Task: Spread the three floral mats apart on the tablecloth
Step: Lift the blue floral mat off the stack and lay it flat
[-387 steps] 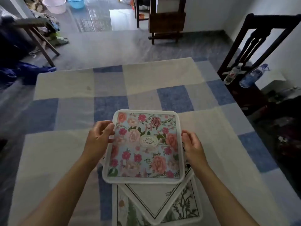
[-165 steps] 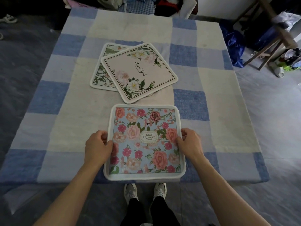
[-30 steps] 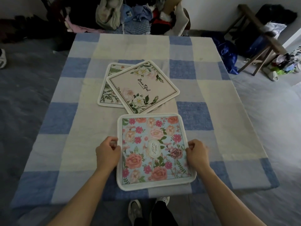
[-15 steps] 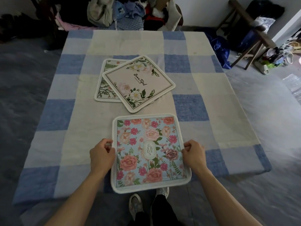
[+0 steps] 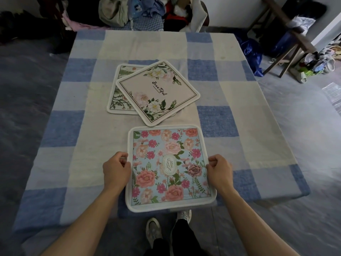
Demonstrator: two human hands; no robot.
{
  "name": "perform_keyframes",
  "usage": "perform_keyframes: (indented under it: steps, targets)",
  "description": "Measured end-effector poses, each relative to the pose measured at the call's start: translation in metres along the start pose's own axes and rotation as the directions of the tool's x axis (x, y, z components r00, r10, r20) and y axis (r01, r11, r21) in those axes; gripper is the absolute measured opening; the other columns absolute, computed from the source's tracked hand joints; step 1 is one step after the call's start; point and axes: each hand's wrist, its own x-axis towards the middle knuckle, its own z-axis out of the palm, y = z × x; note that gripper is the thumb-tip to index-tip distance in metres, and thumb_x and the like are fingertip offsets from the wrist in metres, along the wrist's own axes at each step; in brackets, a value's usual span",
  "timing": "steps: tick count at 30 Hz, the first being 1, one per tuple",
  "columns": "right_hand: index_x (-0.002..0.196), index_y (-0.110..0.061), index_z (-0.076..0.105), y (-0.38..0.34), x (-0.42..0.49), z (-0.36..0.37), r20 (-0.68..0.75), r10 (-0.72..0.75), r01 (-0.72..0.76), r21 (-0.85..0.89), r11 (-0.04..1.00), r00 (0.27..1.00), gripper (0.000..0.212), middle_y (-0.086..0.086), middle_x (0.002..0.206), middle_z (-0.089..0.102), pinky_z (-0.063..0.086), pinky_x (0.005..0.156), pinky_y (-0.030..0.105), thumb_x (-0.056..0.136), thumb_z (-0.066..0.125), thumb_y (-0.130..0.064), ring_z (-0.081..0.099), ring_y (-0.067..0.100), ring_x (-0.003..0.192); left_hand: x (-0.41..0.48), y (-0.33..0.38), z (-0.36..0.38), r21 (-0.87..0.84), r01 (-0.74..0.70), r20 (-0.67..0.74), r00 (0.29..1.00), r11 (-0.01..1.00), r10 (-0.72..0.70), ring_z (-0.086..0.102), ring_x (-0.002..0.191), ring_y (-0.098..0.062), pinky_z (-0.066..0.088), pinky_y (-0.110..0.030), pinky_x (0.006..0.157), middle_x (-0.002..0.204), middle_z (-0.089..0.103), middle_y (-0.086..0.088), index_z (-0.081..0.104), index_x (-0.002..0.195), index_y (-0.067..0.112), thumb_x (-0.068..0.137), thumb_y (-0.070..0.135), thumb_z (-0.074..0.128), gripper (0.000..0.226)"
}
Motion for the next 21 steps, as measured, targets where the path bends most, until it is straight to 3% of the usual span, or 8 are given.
perform_keyframes:
  steps: [5,9,15,21]
  targets:
    - [0.089,-0.020,0.060,0.000,0.003,0.001,0.001,-0.014,0.014,0.010,1.000,1.000,0.016,-0.012,0.080,0.062,0.041,0.051,0.010,0.089,0.065,-0.005,0.061,0.004,0.068,0.000,0.002,0.000,-0.006,0.004,-0.003,1.000,1.000,-0.004,0.056,0.066,0.000,0.038,-0.009,0.057,0.082,0.064,0.003,0.069,0.106,0.010,0.086,0.003,0.067,0.021]
    - [0.088,-0.019,0.062,0.003,0.006,0.001,0.017,-0.023,0.023,-0.009,1.000,1.000,0.013,-0.011,0.079,0.064,0.042,0.052,0.012,0.088,0.067,-0.007,0.062,0.004,0.068,0.000,0.003,-0.001,-0.004,-0.011,-0.002,1.000,1.000,0.011,0.061,0.068,-0.009,0.044,-0.015,0.059,0.083,0.067,0.001,0.069,0.104,0.011,0.086,0.004,0.068,0.020]
    - [0.086,-0.016,0.064,0.002,0.012,0.004,0.006,-0.041,0.041,-0.032,0.999,0.999,0.011,-0.011,0.075,0.062,0.042,0.052,0.012,0.089,0.063,-0.006,0.061,0.004,0.066,0.003,0.005,-0.002,0.007,-0.015,-0.010,1.000,1.000,0.015,0.056,0.065,0.000,0.039,-0.009,0.058,0.080,0.064,0.003,0.069,0.102,0.010,0.085,0.001,0.067,0.019]
    - [0.089,-0.013,0.065,-0.002,0.013,0.015,0.015,-0.064,0.064,0.002,0.998,0.998,0.010,-0.003,0.080,0.065,0.048,0.061,0.020,0.088,0.063,-0.003,0.062,0.010,0.074,0.008,-0.001,-0.010,0.055,0.002,-0.033,0.999,0.998,0.000,0.056,0.064,-0.005,0.042,-0.014,0.059,0.081,0.064,0.002,0.069,0.102,0.010,0.085,0.002,0.068,0.019]
